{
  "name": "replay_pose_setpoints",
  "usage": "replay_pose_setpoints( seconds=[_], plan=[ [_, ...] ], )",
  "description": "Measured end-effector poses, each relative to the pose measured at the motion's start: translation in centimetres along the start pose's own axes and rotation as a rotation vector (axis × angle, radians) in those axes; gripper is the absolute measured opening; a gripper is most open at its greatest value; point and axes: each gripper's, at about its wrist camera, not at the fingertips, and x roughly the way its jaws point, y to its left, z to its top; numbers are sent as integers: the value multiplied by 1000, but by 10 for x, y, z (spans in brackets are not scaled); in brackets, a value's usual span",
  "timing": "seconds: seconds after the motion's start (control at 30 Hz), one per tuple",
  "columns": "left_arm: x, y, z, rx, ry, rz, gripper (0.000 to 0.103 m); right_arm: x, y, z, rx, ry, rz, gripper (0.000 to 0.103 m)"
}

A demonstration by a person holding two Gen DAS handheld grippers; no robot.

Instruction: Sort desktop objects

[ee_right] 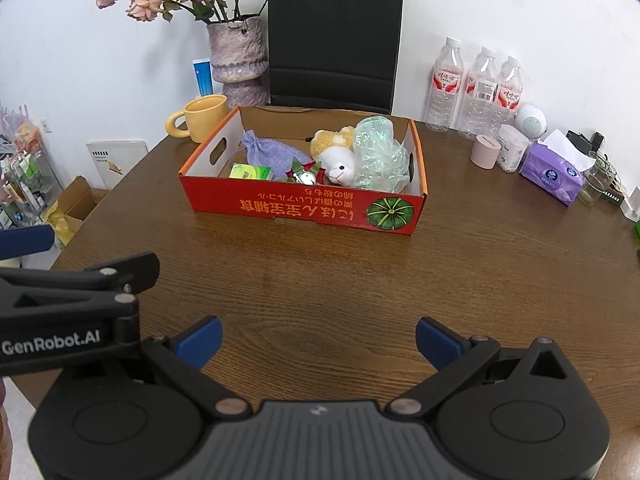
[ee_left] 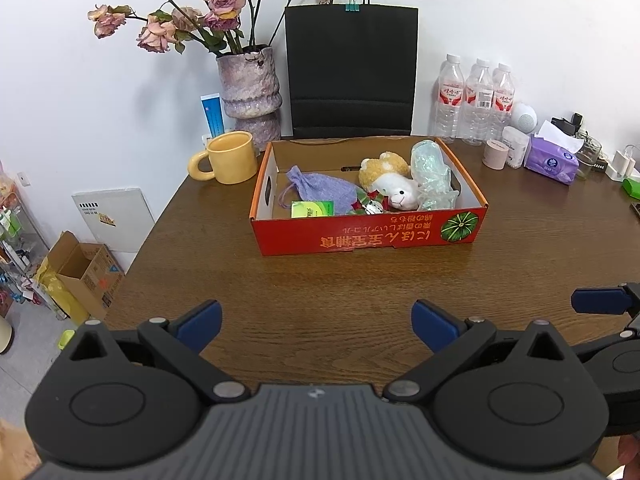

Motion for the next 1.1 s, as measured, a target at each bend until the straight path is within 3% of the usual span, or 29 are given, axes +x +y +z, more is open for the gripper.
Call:
replay_pose_setpoints(
  seconds=[0.87,1.1],
  plan=[
    [9,8,3,-28,14,14,103,-3,0,-4,-6,-15,-38,103],
    [20,23,-2,-45,57,44,103,-2,-6,-4,10,-22,-80,103]
  ],
)
